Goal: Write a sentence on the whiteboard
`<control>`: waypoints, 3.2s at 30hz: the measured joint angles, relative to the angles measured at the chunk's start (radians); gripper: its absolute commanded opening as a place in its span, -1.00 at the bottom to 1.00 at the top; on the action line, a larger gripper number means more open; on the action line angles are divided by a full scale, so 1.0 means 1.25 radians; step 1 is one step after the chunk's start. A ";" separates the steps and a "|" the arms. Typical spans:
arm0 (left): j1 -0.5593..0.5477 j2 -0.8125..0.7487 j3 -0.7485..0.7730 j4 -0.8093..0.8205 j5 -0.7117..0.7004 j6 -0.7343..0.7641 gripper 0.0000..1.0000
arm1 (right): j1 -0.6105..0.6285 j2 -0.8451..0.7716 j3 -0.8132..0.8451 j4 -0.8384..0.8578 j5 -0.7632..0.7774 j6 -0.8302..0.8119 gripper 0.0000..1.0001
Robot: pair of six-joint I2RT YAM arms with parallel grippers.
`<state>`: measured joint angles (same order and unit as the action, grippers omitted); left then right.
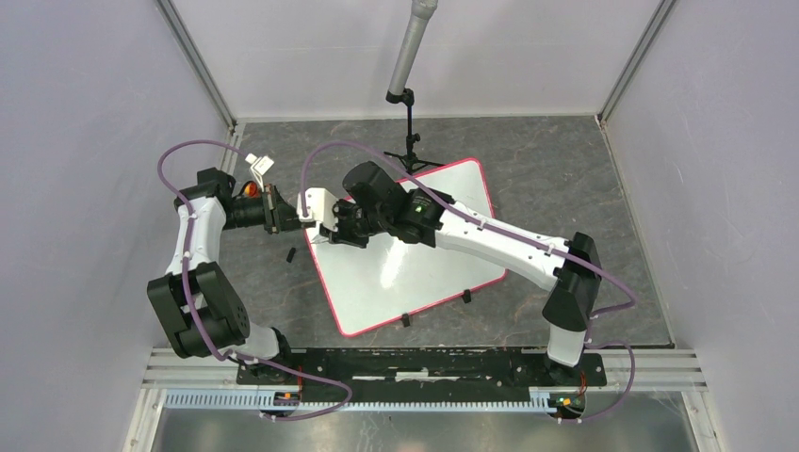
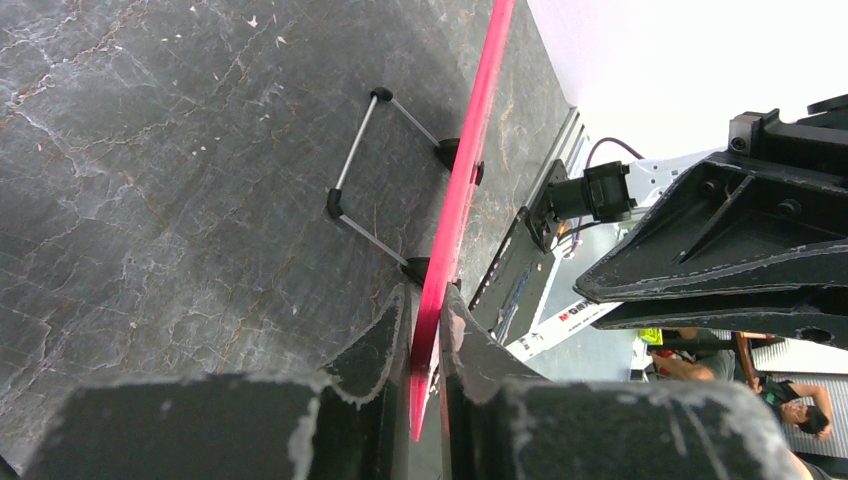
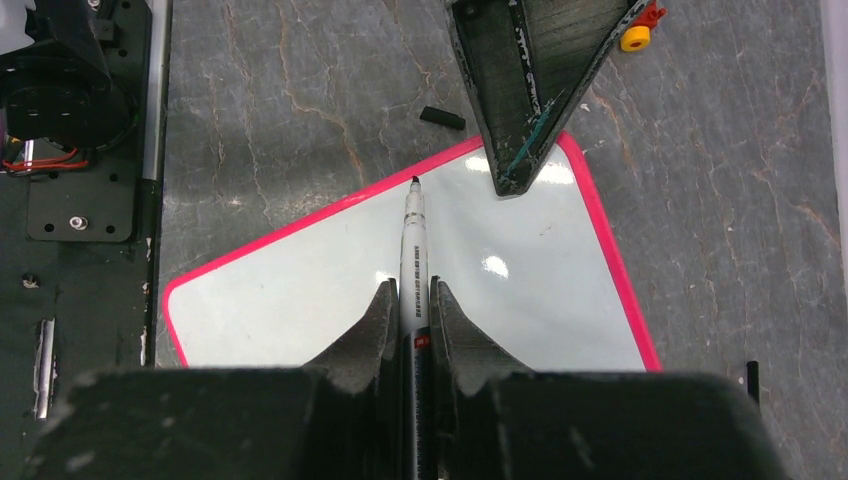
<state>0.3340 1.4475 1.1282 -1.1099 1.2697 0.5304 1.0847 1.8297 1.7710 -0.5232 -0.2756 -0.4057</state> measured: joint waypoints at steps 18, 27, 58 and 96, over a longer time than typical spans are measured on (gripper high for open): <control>0.000 -0.001 0.000 -0.002 0.000 0.017 -0.95 | 0.000 0.008 0.002 -0.001 0.005 -0.003 -1.00; 0.000 -0.002 0.000 -0.002 -0.001 0.025 -0.95 | 0.000 0.033 0.009 -0.009 0.016 -0.010 -1.00; 0.000 -0.002 0.000 0.006 -0.003 0.027 -0.95 | -0.033 0.042 0.066 -0.028 0.054 -0.021 -1.00; 0.000 -0.002 0.000 0.004 -0.005 0.028 -0.95 | -0.072 0.017 0.063 -0.034 0.064 -0.021 -1.00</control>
<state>0.3344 1.4448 1.1278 -1.1046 1.2633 0.5655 0.9943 1.8507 1.8496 -0.5652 -0.1959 -0.4320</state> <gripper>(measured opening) 0.168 0.150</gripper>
